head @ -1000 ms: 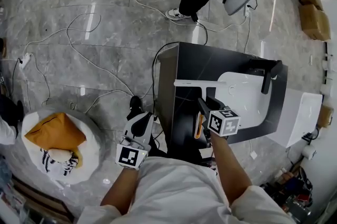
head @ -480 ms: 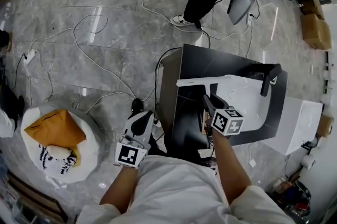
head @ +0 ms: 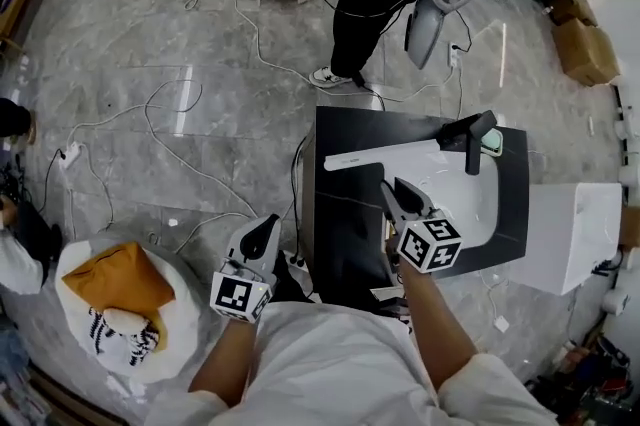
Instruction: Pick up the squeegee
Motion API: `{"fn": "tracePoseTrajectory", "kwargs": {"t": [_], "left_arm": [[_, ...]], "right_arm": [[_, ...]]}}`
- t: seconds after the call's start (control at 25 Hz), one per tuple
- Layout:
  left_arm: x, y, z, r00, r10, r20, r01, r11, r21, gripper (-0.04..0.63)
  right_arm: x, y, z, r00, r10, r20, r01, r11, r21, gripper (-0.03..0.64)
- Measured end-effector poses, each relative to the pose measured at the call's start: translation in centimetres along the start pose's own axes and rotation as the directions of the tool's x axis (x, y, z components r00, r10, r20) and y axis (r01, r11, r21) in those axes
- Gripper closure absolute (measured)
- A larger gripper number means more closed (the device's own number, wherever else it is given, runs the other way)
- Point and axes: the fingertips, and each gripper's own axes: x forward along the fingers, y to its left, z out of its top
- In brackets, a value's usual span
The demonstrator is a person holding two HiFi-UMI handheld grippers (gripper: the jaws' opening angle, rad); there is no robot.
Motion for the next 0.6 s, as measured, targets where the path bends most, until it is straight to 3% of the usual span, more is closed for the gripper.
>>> {"fn": "tracePoseTrajectory", "kwargs": {"t": [0.2, 0.4, 0.6], "left_arm": [[0.5, -1.0, 5.4, 0.999, -0.004, 0.054, -0.002, 0.995, 0.098, 0.578], [0.7, -3.7, 10.2, 0.995, -0.055, 0.087, 0.04, 0.985, 0.165, 0.578], [-0.5, -6.5, 13.1, 0.992, -0.083, 0.097, 0.063, 0.978, 0.198, 0.578]], "right_arm": [[-4.9, 1.5, 5.4, 0.983, 0.048, 0.179, -0.039, 0.998, -0.051, 0.535], [-11.2, 1.9, 10.4, 0.937, 0.082, 0.34, -0.048, 0.993, -0.106, 0.535], [-16.9, 3.0, 12.8, 0.884, 0.167, 0.436, -0.09, 0.977, -0.191, 0.535]]}}
